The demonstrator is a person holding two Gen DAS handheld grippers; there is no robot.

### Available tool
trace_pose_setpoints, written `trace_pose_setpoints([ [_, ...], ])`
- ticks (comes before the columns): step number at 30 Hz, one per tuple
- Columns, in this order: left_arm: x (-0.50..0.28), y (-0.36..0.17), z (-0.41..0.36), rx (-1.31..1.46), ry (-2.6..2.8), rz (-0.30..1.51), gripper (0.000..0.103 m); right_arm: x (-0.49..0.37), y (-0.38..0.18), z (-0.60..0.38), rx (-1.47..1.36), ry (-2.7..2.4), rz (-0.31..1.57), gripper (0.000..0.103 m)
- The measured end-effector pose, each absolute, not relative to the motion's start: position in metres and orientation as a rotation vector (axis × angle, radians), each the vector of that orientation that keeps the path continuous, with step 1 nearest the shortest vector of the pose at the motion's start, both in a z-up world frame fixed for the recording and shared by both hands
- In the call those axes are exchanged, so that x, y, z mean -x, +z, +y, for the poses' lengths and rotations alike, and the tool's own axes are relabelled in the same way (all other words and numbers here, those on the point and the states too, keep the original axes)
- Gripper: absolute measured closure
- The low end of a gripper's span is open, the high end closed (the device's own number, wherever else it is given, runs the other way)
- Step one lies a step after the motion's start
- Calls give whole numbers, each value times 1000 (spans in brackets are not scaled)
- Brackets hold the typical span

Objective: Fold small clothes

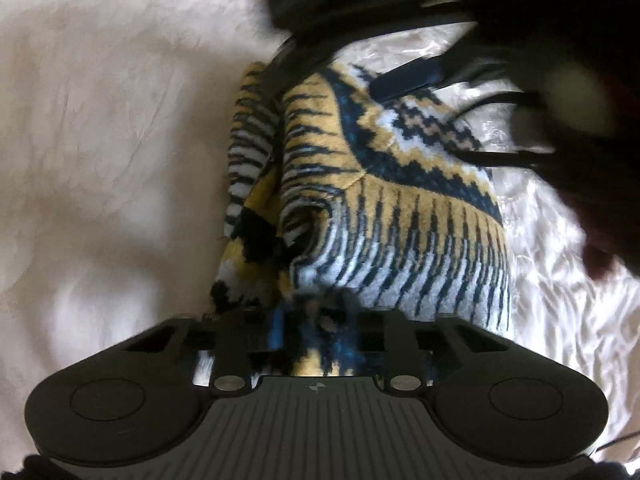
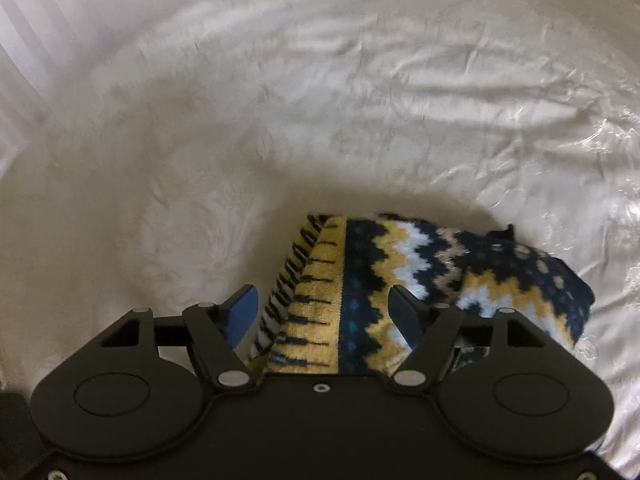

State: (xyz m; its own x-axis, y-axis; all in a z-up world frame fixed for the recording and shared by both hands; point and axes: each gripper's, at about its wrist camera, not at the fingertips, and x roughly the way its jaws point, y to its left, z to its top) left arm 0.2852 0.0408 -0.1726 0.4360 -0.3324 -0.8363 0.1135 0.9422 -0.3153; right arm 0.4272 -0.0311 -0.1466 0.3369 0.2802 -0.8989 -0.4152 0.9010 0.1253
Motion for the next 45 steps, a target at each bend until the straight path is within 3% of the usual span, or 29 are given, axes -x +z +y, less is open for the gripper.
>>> trace_pose_setpoints([
  [1,-287,-173,35,213,-282,1077,90,-430,-154,-27,168,430,1166,29],
  [3,-286,-173,33,209,-270,1065,92,-431,-164,-25,232,403,1181,43],
  [5,-281,-170,32,187,-264,1035,93,-428,-165,-34,227,411,1177,79],
  [7,-276,-163,30,145,-263,999,94,-426,-157,-49,143,425,1166,87],
  [14,-270,-132,41,121,-225,918,94,-427,-117,-70,-104,502,1080,88],
  [15,-273,-137,42,135,-225,939,94,-431,-120,-65,-103,497,1091,87],
  [18,-283,-162,50,173,-230,1073,88,-439,-143,-57,-108,497,1135,61],
  [19,-287,-172,53,192,-233,1125,87,-441,-152,-60,-148,525,1145,46],
  [20,-288,-175,57,222,-242,1138,87,-441,-156,-65,-191,543,1141,44],
  [22,-287,-169,68,277,-240,1121,87,-437,-149,-87,-292,527,1086,43],
  [25,-280,-148,79,246,-230,1075,84,-424,-132,-135,-412,452,971,35],
  [27,-281,-134,82,218,-223,1047,65,-415,-127,-166,-428,369,929,33],
  [30,-300,-119,80,209,-237,1010,52,-403,-134,-209,-406,248,936,25],
  [41,-366,-144,36,96,-282,1050,48,-401,-181,-248,-451,195,1062,21],
  [45,-366,-177,61,185,-241,1154,18,-411,-197,-234,-446,248,1101,20],
])
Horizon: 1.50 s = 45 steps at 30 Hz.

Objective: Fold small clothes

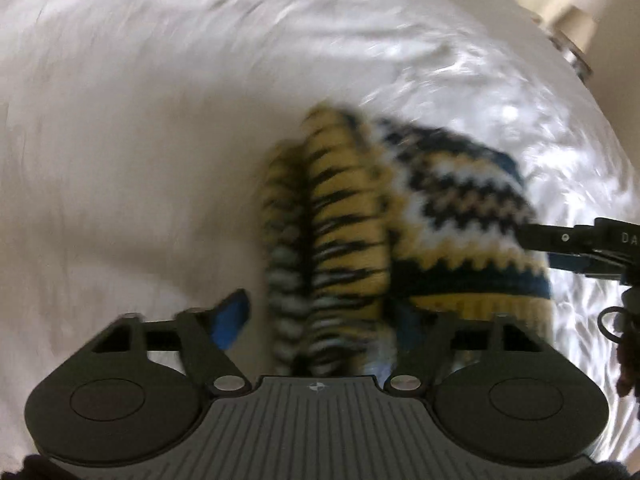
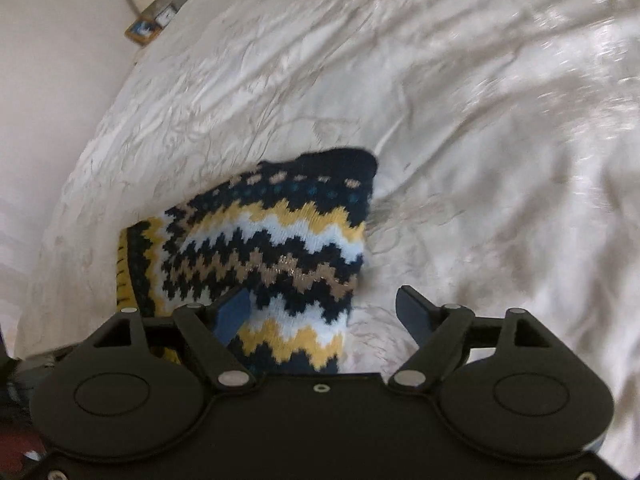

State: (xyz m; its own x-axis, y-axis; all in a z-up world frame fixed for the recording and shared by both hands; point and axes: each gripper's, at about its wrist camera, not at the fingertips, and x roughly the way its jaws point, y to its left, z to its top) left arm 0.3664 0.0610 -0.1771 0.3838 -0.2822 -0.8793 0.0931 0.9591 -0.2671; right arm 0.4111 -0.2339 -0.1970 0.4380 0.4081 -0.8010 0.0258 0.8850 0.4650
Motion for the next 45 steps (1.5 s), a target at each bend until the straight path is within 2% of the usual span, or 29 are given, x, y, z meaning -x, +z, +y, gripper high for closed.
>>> trace_pose_setpoints([
  [2,-363,-187,74,236,-238,1169,13,-421,-209,-228,-457,276,1126,13],
  [5,-357,-190,79,254,-265,1157,11,-433,-222,-217,-466,339,1153,2],
  [10,-352,-194,84,376,-398,1174,10,-443,-232,-204,-470,412,1148,0],
  [12,-352,-200,77,384,-451,1184,2,-443,-233,-205,-491,426,1139,0],
  [16,-357,-204,61,389,-478,1173,1,-439,-236,-209,-532,435,1119,0],
  [17,-359,-204,59,413,-465,1184,3,-438,-236,-210,-542,435,1123,3],
  [18,-362,-203,58,430,-457,1194,14,-436,-234,-211,-542,429,1131,9],
  [19,-364,-201,57,451,-471,1199,26,-434,-230,-213,-533,423,1132,30],
  [20,-366,-200,55,461,-476,1199,43,-432,-225,-214,-519,421,1127,44],
  [21,-364,-194,54,451,-476,1186,52,-428,-219,-216,-508,414,1119,49],
  [23,-358,-182,50,416,-506,1158,60,-418,-203,-219,-503,406,1092,54],
  [30,-320,-142,37,429,-623,1102,60,-356,-143,-216,-517,370,1000,55],
  [36,-267,-132,39,418,-701,1109,60,-285,-113,-215,-542,334,981,55],
  [42,-213,-148,45,387,-672,1163,60,-229,-128,-212,-563,356,1025,54],
  [45,-196,-175,51,337,-541,1191,59,-218,-151,-207,-496,378,1051,48],
])
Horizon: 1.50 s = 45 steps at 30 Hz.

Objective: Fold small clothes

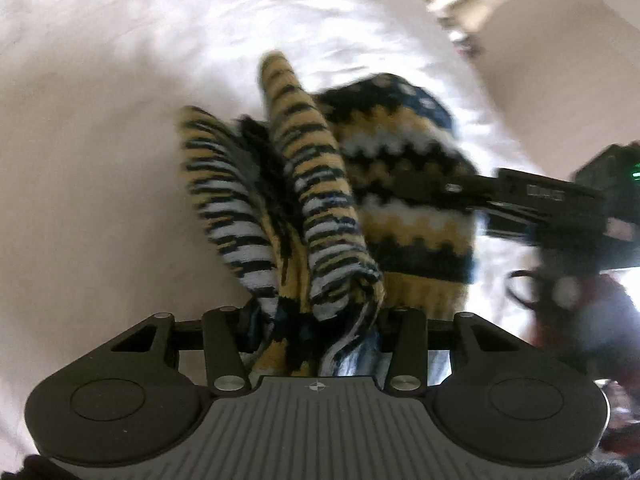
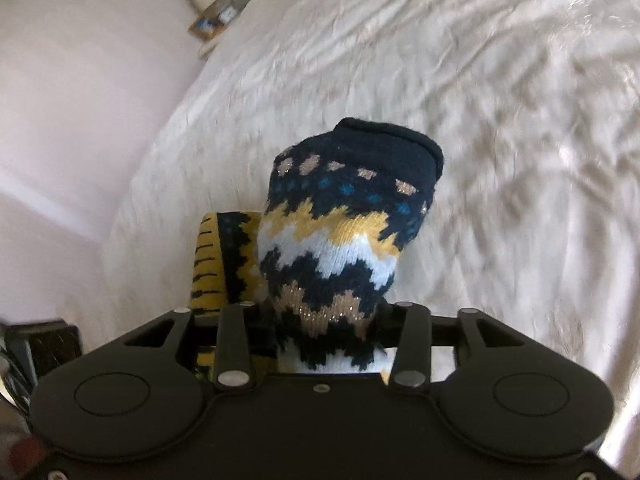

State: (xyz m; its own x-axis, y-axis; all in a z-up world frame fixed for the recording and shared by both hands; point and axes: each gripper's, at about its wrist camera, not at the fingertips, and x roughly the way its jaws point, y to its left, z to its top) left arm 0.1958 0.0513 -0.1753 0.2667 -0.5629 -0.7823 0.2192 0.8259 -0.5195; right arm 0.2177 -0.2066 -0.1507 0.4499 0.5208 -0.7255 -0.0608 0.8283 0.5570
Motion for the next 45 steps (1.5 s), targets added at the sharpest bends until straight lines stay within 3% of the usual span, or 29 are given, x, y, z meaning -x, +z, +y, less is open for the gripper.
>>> trace_pose_setpoints([
  [3,-183,-201,64,304,-375,1235,51,-209,-172,-210,-358,257,1097,42],
  [4,-179,-200,68,335,-357,1228,51,-204,-172,-213,-332,219,1089,35],
  [8,-158,-162,67,232,-307,1109,53,-174,-157,-240,-371,195,991,21],
  [14,-158,-115,41,106,-337,937,52,-149,-144,-243,-337,150,931,20],
  [18,-189,-117,9,11,-371,900,52,-151,-143,-244,-345,111,929,18],
  [25,-224,-165,11,-98,-366,1025,52,-187,-161,-238,-347,42,988,18],
  [28,-228,-193,33,-95,-355,1102,46,-209,-183,-223,-266,18,1071,14],
  [30,-228,-200,46,-58,-345,1120,35,-223,-199,-213,-224,10,1128,10],
  [33,-232,-201,52,-21,-353,1144,35,-233,-212,-206,-155,9,1145,3],
  [41,-235,-203,52,8,-357,1164,35,-185,-159,-216,-185,2,998,3],
  [45,-236,-204,54,8,-370,1160,35,-155,-158,-201,-177,2,1043,3],
])
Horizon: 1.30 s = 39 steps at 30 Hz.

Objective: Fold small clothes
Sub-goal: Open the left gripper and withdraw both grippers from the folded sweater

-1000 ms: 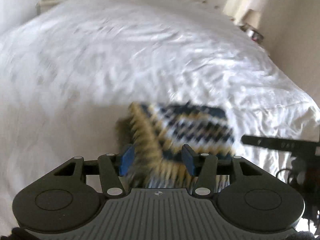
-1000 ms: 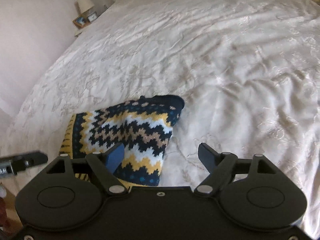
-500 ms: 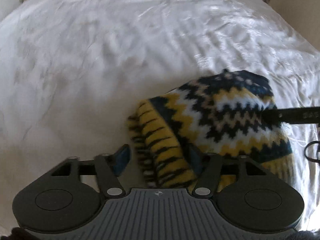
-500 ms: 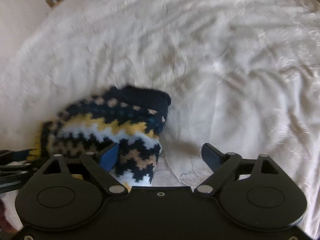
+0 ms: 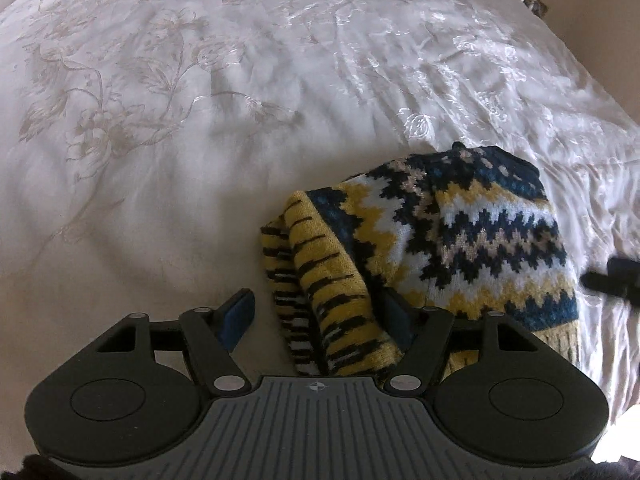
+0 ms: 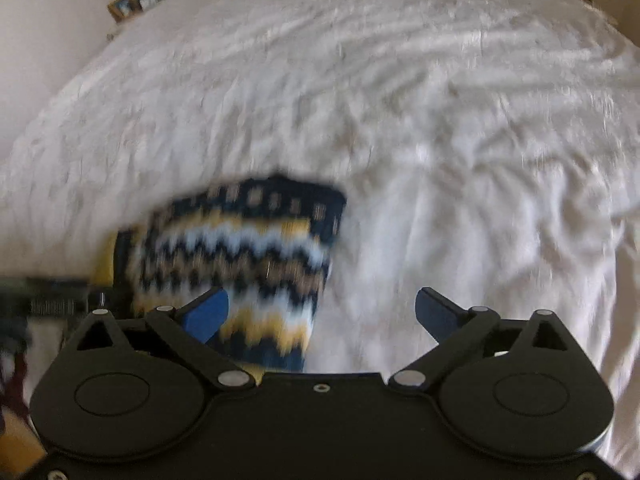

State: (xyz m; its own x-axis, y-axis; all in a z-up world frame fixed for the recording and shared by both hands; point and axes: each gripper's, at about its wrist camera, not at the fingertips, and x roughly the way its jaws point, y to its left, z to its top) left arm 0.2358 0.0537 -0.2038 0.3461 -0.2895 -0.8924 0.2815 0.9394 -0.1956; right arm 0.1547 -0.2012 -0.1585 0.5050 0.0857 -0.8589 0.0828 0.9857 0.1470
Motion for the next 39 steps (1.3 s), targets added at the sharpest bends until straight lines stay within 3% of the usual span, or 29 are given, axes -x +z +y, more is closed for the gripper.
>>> trace_pose_setpoints([
  [5,-236,-206,56,-5,-394,1154,33,-143,-197,-182,-200,-24,1188,3],
  [13,-229,-196,62,2,-417,1117,34,-122,-198,-187,-267,-59,1146,1],
  [27,-168,-82,70,-107,-174,851,36,-87,-95,-174,-200,-52,859,1],
  [39,-115,-47,63,-72,-194,893,36,-33,-40,-147,-169,-58,660,1],
])
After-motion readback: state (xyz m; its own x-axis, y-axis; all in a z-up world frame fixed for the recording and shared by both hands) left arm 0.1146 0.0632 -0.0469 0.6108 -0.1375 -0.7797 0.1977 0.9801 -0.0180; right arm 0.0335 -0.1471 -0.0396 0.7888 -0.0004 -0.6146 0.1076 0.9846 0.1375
